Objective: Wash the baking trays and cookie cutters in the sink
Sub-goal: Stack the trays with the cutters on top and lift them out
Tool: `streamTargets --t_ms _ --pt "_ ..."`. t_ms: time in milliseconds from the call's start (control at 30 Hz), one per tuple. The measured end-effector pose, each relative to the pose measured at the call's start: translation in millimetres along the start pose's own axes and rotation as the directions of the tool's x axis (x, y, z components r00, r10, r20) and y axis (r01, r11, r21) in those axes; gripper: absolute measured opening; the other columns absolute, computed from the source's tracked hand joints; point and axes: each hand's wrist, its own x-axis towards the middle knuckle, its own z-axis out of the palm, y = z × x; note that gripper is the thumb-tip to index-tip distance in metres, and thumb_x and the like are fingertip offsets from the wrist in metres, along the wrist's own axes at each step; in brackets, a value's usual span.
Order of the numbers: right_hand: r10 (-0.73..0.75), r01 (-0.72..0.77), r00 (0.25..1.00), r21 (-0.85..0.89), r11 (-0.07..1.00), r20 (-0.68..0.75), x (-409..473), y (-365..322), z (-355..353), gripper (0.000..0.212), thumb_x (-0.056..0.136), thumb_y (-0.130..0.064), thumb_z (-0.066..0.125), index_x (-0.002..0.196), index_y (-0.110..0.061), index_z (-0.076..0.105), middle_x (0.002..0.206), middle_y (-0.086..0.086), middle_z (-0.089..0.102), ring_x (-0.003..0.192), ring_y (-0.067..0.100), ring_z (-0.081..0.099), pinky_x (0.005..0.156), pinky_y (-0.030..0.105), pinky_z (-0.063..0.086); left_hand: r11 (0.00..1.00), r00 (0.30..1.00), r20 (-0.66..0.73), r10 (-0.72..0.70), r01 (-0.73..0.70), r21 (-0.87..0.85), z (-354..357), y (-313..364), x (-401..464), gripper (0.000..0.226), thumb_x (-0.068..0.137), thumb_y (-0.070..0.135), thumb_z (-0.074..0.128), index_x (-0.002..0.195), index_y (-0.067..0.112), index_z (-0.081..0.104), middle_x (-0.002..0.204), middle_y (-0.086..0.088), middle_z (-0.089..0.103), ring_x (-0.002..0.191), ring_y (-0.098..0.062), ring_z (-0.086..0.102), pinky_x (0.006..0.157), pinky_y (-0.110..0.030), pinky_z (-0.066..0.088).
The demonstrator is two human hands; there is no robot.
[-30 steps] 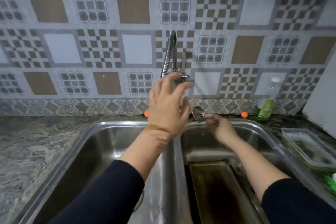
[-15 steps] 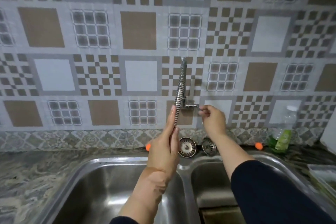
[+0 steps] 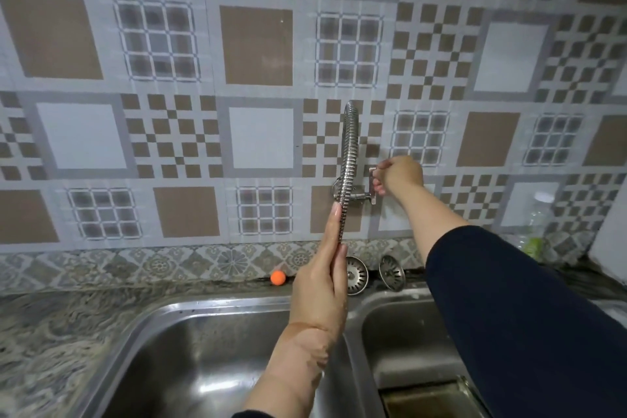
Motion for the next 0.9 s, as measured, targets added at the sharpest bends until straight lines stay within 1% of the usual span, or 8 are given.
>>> streamTargets --t_ms 200,300,367,433,500,633,800,900 --pt "-0.156 0.214 0.975 -0.494 0.843 0.156 -71 7 -41 0.014 0.091 -0.011 0.056 0.092 -0.012 0.070 0.092 0.009 0.071 0.082 0.025 0.067 0.076 0.036 0.056 0.995 0.992 0.082 -0.096 0.095 0.017 -7 13 1 0.059 0.101 0.030 0.035 0.130 0.073 0.006 0.063 0.006 0.051 0.053 -0.005 0.044 0.064 -0.028 0.042" --pt "-0.145 0.247 0.964 -0.546 0.800 0.224 -114 10 -69 0.022 0.093 -0.023 0.058 0.110 -0.013 0.068 0.109 0.007 0.069 0.097 0.023 0.065 0.090 0.036 0.051 0.990 0.978 0.157 -0.137 0.132 0.043 -15 28 0 0.057 0.102 0.030 0.031 0.137 0.063 0.000 0.111 -0.002 0.066 0.076 -0.016 0.061 0.075 -0.028 0.048" --pt "-0.139 0.262 0.958 -0.563 0.784 0.253 -142 12 -87 0.025 0.094 -0.025 0.056 0.114 -0.014 0.067 0.114 0.003 0.067 0.101 0.021 0.063 0.089 0.029 0.047 0.986 0.972 0.185 -0.147 0.129 0.110 -16 44 -1 0.066 0.101 0.024 0.034 0.142 0.057 -0.006 0.120 -0.003 0.056 0.079 -0.019 0.059 0.081 -0.038 0.052" --pt "-0.100 0.263 0.950 -0.584 0.768 0.296 -168 16 -106 0.025 0.095 -0.027 0.055 0.115 -0.018 0.066 0.108 -0.002 0.066 0.094 0.018 0.063 0.083 0.025 0.045 0.934 0.974 0.147 -0.173 0.115 0.339 -15 59 -7 0.080 0.095 0.018 0.047 0.148 0.042 -0.007 0.138 -0.006 0.036 0.106 -0.022 0.055 0.099 -0.043 0.046" --pt "-0.053 0.256 0.943 -0.619 0.742 0.327 -187 24 -125 0.026 0.093 -0.029 0.058 0.116 -0.020 0.065 0.111 -0.003 0.065 0.095 0.016 0.061 0.090 0.027 0.044 0.792 0.995 0.060 -0.079 0.026 0.610 -10 73 -14 0.083 0.087 0.022 0.056 0.152 0.029 0.005 0.153 -0.010 0.014 0.141 -0.029 0.020 0.116 -0.048 0.017" --pt "0.005 0.193 0.955 -0.634 0.749 0.296 -212 49 -170 0.027 0.091 -0.030 0.062 0.115 -0.021 0.066 0.115 0.003 0.067 0.100 0.019 0.063 0.094 0.035 0.049 0.599 0.961 0.277 0.006 -0.225 0.768 14 107 -30 0.061 0.088 0.031 0.049 0.145 0.027 0.028 0.159 -0.007 -0.002 0.146 -0.030 -0.011 0.116 -0.049 -0.006" --pt "0.111 0.102 0.963 -0.710 0.697 0.247 -229 91 -236 0.031 0.090 -0.032 0.062 0.119 -0.021 0.064 0.117 0.002 0.066 0.092 0.016 0.061 0.081 0.029 0.049 0.661 0.802 0.525 -0.284 -0.233 0.714 65 131 -55 0.043 0.091 0.035 0.045 0.132 0.020 0.049 0.144 -0.005 0.037 0.135 -0.027 0.030 0.104 -0.045 0.032" --pt "0.198 0.052 0.950 -0.748 0.662 0.242 -228 121 -272 0.035 0.090 -0.031 0.062 0.124 -0.021 0.061 0.123 0.002 0.063 0.106 0.021 0.061 0.082 0.028 0.046 0.681 0.676 0.627 -0.387 -0.249 0.689 100 135 -76 0.040 0.091 0.037 0.048 0.128 0.022 0.054 0.133 -0.004 0.050 0.122 -0.027 0.047 0.092 -0.041 0.043"
